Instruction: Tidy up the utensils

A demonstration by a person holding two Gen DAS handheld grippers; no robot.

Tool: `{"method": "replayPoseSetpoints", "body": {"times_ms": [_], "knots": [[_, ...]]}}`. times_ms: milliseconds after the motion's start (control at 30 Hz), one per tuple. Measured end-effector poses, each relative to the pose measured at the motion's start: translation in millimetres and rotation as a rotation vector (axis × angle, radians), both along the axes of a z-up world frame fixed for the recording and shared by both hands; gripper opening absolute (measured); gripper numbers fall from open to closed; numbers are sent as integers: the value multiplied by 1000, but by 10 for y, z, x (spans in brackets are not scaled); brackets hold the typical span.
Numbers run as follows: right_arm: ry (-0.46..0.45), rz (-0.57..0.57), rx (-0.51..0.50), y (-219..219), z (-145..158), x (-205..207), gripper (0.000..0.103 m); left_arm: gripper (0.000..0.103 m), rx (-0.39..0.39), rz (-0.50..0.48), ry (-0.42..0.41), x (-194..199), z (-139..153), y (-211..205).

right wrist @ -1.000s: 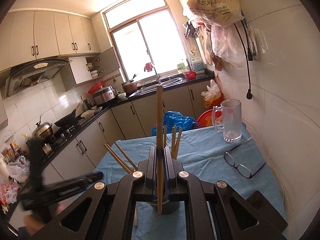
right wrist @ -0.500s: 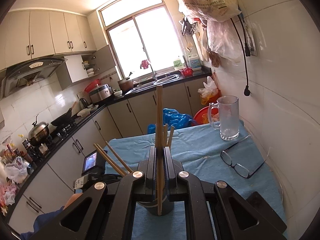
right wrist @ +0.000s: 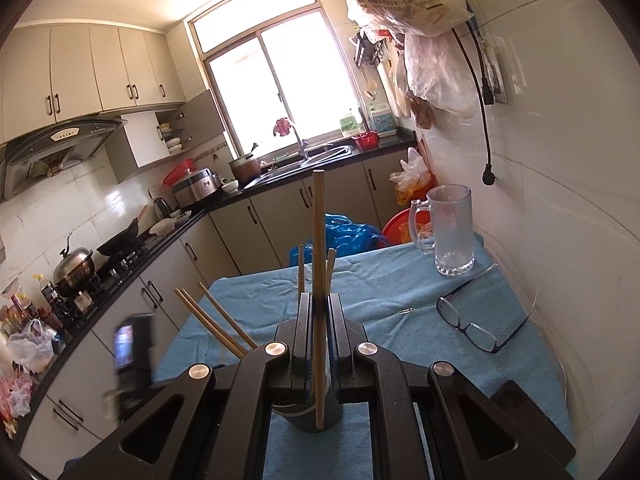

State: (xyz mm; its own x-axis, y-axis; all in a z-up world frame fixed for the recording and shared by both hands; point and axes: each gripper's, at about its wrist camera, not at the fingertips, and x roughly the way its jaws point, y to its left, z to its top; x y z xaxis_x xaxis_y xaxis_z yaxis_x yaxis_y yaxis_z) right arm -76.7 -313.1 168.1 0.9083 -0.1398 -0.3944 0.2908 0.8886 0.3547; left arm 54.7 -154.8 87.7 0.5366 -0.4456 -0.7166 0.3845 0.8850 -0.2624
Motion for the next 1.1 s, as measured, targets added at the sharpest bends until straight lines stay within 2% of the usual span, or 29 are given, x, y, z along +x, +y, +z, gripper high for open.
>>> {"method": "replayPoseSetpoints", "body": {"times_ms": [167,267,533,833,1000,1100], "knots": [[-16,7,-10,68,58,-28,7,6,-21,-11,-160,-535,438,147],[-25,4,-16,83,79,-39,7,6,-56,-19,-200,-695,620,226],[-33,-4,-20,80,137,-30,7,6,-125,-48,-291,-902,1150,346],[-71,-5,-27,23,312,22,7,6,-202,-95,-355,-926,1659,223],[-90,-7,-30,22,399,97,7,6,-234,-126,-378,-885,1790,4],[-91,-9,-28,3,404,154,7,6,-230,-134,-377,-835,1753,-118]]}}
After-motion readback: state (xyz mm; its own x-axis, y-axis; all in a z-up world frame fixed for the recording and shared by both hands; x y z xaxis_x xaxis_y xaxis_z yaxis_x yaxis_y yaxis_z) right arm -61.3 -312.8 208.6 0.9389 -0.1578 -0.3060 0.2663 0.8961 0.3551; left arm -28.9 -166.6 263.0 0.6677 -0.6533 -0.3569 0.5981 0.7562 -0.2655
